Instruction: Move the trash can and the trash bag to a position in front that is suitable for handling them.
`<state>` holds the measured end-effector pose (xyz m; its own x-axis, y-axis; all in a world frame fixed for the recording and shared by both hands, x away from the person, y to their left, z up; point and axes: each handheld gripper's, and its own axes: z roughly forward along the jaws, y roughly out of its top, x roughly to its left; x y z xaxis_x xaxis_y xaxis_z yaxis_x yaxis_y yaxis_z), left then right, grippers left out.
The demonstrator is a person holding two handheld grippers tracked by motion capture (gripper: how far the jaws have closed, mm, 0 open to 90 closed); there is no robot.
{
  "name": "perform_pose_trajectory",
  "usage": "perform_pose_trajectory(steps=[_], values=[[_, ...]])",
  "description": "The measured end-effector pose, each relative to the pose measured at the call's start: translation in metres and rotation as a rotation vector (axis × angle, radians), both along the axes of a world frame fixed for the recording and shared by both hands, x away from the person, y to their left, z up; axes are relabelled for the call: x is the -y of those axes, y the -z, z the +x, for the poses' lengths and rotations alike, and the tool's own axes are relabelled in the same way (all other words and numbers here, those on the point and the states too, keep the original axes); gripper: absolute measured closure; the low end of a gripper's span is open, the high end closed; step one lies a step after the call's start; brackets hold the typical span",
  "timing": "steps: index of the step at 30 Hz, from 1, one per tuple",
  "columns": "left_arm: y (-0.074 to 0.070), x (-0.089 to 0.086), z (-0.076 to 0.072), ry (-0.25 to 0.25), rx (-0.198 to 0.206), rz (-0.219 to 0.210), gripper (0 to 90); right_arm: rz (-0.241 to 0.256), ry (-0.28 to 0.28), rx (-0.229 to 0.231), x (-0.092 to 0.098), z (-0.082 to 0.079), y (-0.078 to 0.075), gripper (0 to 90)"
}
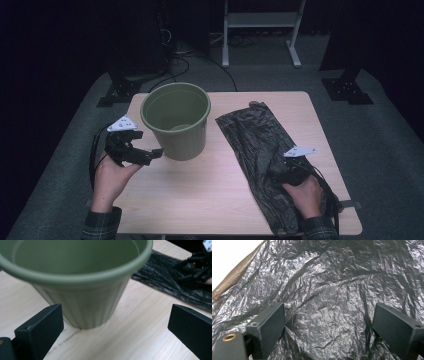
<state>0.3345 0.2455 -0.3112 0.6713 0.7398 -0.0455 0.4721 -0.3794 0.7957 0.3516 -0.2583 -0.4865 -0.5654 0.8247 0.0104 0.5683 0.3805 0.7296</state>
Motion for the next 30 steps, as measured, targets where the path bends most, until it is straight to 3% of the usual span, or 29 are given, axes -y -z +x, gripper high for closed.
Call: perform_pose_trajectory(steps=[8,16,30], values=[[-0.029,-0.003,0.016,-0.009,0.020,0.000,0.0,0.000,-0.001,0.000,0.000,0.000,0.000,10.2],[-0.042,-0.003,0.033,-0.021,0.037,0.002,0.0,0.000,-0.001,0.000,0.000,0.000,0.000,10.3],[-0.033,-0.009,0.076,-0.069,0.018,0.036,0.0,0.001,-0.002,0.001,0.000,0.000,0.000,10.2]])
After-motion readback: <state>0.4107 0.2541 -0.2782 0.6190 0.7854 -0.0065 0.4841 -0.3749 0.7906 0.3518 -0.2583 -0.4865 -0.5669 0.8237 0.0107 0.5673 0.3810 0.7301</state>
